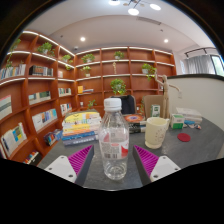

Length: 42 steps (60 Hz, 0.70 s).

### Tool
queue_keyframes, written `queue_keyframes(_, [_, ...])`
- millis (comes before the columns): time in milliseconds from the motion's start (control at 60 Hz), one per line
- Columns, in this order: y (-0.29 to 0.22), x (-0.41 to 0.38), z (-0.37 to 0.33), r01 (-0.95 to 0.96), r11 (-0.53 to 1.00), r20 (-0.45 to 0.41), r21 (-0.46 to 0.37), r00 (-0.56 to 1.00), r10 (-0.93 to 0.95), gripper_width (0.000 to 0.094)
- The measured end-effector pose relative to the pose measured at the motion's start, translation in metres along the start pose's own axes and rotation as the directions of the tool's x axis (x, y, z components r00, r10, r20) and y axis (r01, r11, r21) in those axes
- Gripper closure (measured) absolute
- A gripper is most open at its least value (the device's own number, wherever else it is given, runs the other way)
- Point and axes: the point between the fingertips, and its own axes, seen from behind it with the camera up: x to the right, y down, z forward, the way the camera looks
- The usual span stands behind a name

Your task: Pour water

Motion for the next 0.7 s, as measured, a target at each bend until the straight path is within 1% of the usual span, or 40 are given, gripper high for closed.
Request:
queue_keyframes(100, [-0.01,-0.005,0.016,-0.016,0.999,0.01,0.029,1.0,0.016,0.0113])
queue_keyframes(150, [-0.011,-0.005,0.022,-0.018,0.999,0.011,0.036,1.0,0.017,0.0135])
queue_keyframes(283, [-0.007,0.003,0.031,0.002,1.0,-0.02,0.026,1.0,-0.002,0.0287])
queue_keyframes(333, [-0.004,0.008,0.032,0.03,0.999,-0.047,0.02,0.999,-0.029,0.0372])
queue_keyframes(367, [-0.006,0.007,0.032,0.04,0.999,-0.045,0.028,0.998,-0.039,0.0376])
queue_keyframes(400, [-0.005,0.007,0.034,0.045,0.999,-0.044,0.028,0.998,-0.043,0.042])
queue_keyframes(417, [-0.005,0.007,0.033,0.047,0.999,-0.046,0.027,0.998,-0.045,0.0422])
queue_keyframes(433, [-0.005,0.007,0.033,0.048,0.998,-0.046,0.028,0.998,-0.047,0.0455])
queue_keyframes(483, [-0.006,0.005,0.033,0.061,0.998,-0.036,0.033,0.998,-0.06,0.0498])
queue_keyframes(517, [-0.006,0.006,0.034,0.06,0.998,-0.038,0.036,0.998,-0.058,0.0511])
queue_keyframes(533, [-0.006,0.006,0.034,0.057,0.998,-0.038,0.04,0.998,-0.055,0.0534])
queue_keyframes(700, [-0.005,0.005,0.034,0.039,0.998,-0.025,0.044,0.999,-0.038,0.0535])
